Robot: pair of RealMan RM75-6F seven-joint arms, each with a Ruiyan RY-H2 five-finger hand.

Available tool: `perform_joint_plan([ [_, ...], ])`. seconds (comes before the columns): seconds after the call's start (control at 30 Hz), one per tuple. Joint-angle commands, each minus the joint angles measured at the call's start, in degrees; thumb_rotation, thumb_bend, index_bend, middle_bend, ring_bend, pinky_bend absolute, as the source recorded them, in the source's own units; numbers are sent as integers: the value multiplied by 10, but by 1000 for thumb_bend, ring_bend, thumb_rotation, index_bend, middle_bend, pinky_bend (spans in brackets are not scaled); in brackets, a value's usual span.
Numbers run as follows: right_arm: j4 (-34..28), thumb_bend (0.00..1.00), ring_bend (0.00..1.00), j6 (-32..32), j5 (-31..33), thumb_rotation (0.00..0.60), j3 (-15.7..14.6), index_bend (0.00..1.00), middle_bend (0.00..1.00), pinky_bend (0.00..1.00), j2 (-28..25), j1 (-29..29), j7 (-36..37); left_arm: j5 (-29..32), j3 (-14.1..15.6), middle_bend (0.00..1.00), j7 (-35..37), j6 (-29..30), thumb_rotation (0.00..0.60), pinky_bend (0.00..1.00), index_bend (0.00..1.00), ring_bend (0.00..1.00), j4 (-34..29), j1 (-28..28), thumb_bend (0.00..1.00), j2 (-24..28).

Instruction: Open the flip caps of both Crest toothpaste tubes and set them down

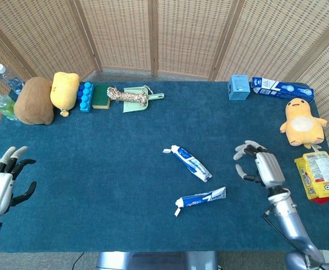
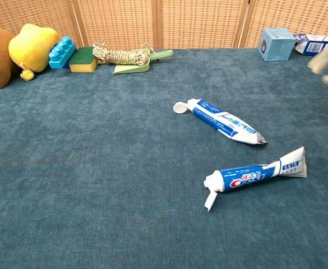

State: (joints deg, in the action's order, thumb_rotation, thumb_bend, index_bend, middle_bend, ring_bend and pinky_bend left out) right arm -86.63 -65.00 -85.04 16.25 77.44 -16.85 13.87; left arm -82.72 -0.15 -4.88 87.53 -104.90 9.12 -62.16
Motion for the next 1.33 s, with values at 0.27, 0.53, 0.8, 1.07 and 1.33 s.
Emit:
perform_joint_plan([
  [0.27, -52, 442, 207, -120, -7, 600, -61, 490, 379, 219, -27, 67, -165, -19, 24, 144, 11, 33, 600, 102, 263, 37, 44, -47, 319, -19],
  [0.53, -77, 424, 210, -173, -8, 600, -93, 488, 381, 219, -37, 105, -209, -31, 45, 140, 21, 46, 600, 82, 259, 38, 62, -82, 319, -25],
  [0.8, -82, 414, 210, -185, -17, 600, -99, 489, 380, 220, -42, 106, -201, -46, 42, 141, 20, 59, 600, 82, 258, 37, 63, -97, 319, -30],
  [1.07, -67, 411, 210, -198, -23, 600, -103, 490, 380, 220, -37, 109, -194, -55, 33, 142, 10, 59, 600, 82, 260, 37, 47, -98, 319, -22],
  [1.33, -59, 411, 210, -210, -22, 600, -109, 493, 378, 220, -35, 117, -177, -59, 25, 141, -3, 54, 600, 83, 260, 37, 37, -98, 319, -23],
])
